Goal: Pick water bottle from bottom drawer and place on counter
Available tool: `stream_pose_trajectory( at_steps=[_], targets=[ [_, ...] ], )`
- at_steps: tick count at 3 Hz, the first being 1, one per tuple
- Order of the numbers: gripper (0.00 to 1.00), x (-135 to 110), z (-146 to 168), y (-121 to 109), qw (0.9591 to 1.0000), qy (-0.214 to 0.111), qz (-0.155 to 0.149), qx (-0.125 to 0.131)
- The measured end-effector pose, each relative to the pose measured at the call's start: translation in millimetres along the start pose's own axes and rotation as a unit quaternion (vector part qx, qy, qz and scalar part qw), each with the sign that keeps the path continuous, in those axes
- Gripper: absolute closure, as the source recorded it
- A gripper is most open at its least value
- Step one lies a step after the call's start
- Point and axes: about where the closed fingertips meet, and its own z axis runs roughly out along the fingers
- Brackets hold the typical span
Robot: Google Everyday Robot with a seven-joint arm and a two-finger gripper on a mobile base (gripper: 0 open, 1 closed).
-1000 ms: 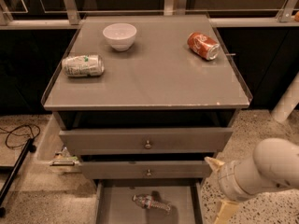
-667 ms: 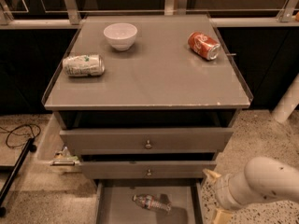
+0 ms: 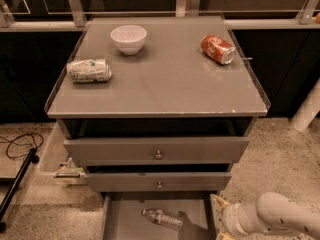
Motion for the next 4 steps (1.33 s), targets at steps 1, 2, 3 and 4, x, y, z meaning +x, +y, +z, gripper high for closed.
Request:
stream_pose_trajectory(
  at_steps=[1, 2, 3, 4],
  targets=[
    [0.00, 16.0, 31.7, -10.2, 0.9973, -0.061, 0.041, 0.007],
    [0.00, 25.8, 35.2, -27.9, 0.9912, -0.103, 0.080, 0.021],
    [0.00, 25.5, 35.3, -27.5, 0.9913, -0.103, 0.080, 0.021],
    [0.00, 26.0, 48.5, -28.0, 0.9920, -0.098, 0.075, 0.026]
  ],
)
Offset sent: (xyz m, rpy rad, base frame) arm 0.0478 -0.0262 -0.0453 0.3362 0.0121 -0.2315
